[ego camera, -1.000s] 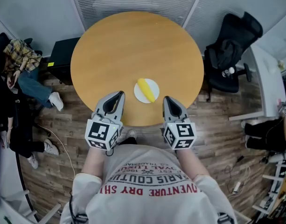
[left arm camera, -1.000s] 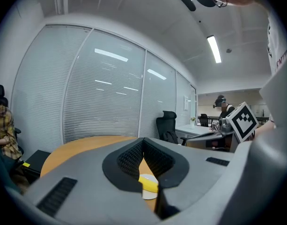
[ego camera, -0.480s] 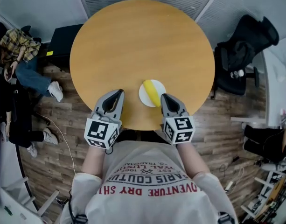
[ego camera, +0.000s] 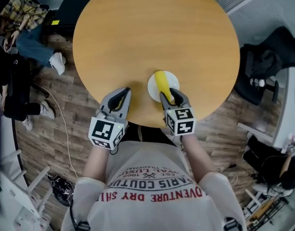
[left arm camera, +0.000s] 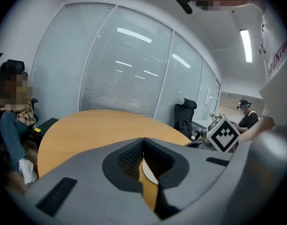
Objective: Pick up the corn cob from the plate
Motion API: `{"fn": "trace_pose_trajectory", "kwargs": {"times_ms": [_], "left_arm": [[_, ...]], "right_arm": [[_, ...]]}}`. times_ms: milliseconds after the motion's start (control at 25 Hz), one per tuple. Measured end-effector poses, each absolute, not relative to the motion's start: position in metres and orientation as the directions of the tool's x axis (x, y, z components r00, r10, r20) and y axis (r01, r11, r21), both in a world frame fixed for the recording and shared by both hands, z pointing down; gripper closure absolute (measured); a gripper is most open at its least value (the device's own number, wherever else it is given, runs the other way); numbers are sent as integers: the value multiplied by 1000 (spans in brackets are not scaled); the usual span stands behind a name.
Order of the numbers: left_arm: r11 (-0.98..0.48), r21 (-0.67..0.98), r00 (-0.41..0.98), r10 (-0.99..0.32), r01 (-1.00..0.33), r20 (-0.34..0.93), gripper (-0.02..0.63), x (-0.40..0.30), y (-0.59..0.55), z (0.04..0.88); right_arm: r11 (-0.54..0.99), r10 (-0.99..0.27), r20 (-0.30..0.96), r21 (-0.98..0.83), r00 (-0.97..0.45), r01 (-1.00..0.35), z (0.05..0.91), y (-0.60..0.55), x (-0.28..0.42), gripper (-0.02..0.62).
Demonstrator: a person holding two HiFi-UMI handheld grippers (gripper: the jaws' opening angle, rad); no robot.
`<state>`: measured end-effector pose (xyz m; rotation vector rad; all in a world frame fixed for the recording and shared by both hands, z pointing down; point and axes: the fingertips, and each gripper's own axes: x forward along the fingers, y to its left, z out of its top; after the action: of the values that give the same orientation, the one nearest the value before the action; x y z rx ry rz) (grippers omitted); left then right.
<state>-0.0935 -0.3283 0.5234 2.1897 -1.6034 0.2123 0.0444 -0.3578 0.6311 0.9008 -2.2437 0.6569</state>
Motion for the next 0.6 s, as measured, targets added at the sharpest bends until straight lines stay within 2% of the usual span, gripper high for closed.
{"fn": "trace_pose_trajectory", "kwargs": {"times_ms": [200, 600], "left_arm": [[-197, 263, 293, -868, -944, 401, 572, -100, -328, 548], [-122, 278, 239, -867, -953, 437, 572, -119, -334, 570]], "right_arm": [[658, -363, 768, -189, -527, -729, 671, -374, 35, 349], [674, -221, 879, -175, -422, -717, 718, -385, 26, 331]]}}
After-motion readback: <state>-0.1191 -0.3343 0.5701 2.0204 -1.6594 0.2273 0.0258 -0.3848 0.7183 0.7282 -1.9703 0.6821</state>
